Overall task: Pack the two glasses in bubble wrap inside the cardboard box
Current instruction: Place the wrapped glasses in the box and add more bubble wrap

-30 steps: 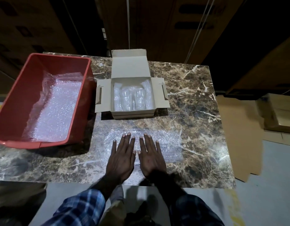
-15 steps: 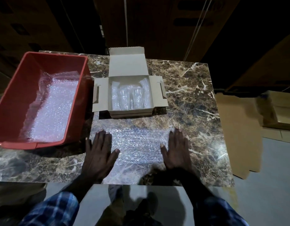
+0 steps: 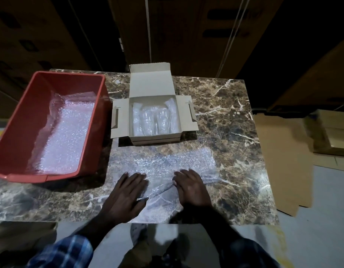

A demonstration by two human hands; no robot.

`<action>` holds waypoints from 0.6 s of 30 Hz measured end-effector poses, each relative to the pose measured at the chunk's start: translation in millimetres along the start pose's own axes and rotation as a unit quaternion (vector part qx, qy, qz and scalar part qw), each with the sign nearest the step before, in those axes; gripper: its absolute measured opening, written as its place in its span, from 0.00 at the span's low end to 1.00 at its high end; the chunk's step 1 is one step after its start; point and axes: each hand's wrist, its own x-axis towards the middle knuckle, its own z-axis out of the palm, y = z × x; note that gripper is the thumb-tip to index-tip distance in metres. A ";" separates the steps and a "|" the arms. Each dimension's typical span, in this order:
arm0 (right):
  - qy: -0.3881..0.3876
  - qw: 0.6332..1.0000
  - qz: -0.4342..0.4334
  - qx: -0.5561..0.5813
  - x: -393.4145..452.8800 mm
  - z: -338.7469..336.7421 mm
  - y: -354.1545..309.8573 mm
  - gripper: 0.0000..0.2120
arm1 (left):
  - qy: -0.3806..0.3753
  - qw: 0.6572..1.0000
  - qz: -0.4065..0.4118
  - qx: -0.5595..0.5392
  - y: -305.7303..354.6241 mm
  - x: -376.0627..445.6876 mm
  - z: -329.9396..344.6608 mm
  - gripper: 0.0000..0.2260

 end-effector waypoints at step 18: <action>-0.094 0.983 0.078 0.137 -15.9 -27.3 -15.7 0.27 | 0.001 0.993 0.031 -0.110 11.8 55.9 -41.4 0.15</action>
